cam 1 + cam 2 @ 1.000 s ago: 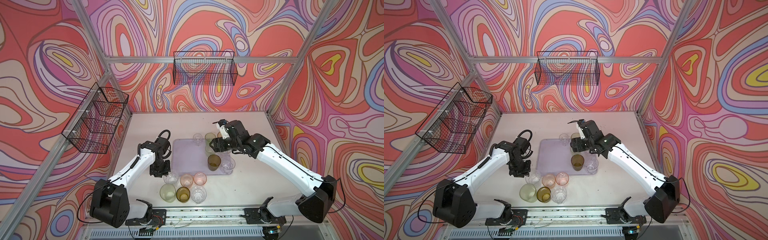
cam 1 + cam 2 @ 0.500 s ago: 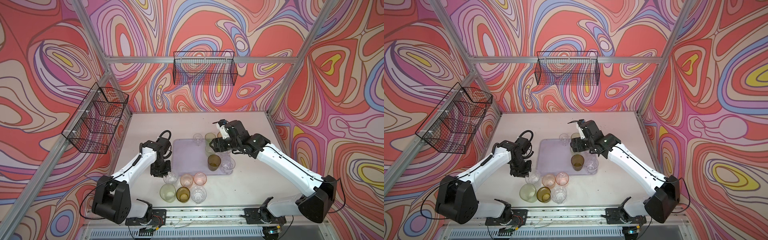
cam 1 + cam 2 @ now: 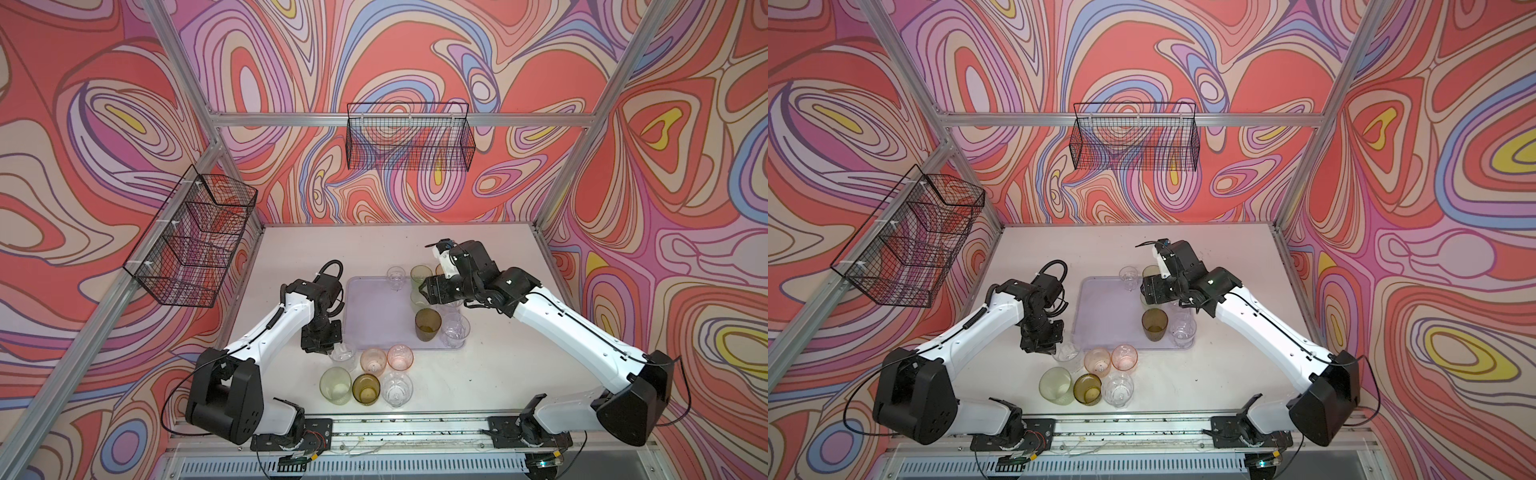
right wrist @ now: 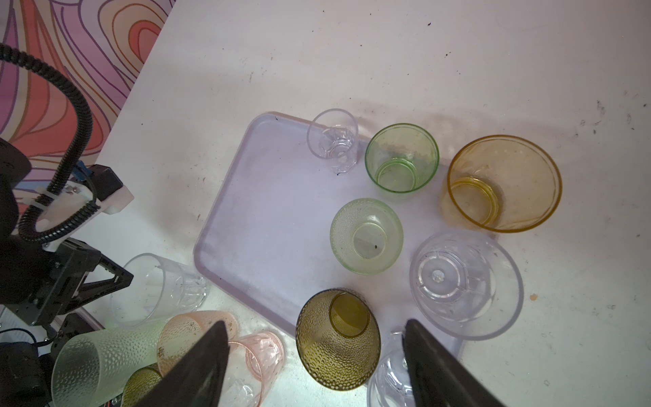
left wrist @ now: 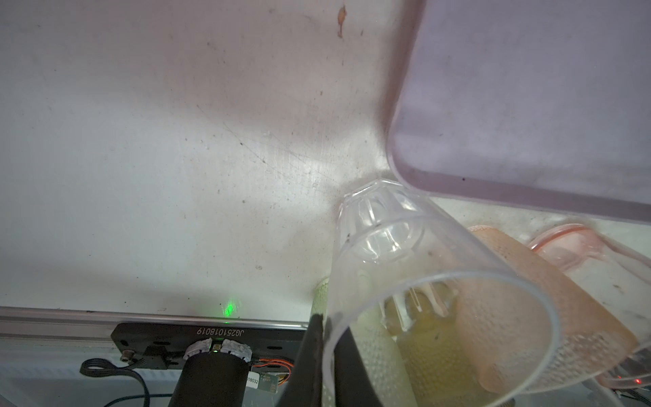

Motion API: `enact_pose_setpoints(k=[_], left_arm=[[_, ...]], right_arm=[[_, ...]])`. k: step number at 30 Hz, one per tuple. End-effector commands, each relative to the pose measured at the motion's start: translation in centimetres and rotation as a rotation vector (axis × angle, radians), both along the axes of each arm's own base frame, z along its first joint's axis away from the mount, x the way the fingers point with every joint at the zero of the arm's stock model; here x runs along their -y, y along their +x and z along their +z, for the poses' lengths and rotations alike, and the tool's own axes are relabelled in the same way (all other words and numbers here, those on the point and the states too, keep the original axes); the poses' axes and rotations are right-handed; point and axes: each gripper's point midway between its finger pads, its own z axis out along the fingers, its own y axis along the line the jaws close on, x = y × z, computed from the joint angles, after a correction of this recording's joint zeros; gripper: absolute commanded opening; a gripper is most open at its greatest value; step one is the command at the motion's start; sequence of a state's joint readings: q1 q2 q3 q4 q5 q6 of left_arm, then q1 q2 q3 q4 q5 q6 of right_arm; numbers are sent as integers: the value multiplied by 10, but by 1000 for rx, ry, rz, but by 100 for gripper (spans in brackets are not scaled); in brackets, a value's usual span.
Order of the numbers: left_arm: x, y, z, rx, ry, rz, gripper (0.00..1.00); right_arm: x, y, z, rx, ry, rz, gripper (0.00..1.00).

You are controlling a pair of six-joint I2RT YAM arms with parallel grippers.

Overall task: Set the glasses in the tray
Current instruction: 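Lower the left gripper and close it on the clear faceted glass, then lift the clear faceted glass with the left gripper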

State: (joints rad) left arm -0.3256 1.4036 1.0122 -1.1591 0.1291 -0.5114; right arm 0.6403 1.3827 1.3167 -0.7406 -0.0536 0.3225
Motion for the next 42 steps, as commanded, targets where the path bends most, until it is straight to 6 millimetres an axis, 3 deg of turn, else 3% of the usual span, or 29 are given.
enact_pose_setpoints(k=[1, 14, 42], left_arm=[[-6, 1, 7, -8, 32, -6, 9], [-10, 3, 26, 9, 51, -27, 0], [-13, 30, 64, 111, 81, -74, 0]], right_arm=[[0, 1, 0, 2, -5, 6, 81], [1, 1, 0, 2, -6, 3, 81], [2, 0, 5, 13, 4, -3, 81]])
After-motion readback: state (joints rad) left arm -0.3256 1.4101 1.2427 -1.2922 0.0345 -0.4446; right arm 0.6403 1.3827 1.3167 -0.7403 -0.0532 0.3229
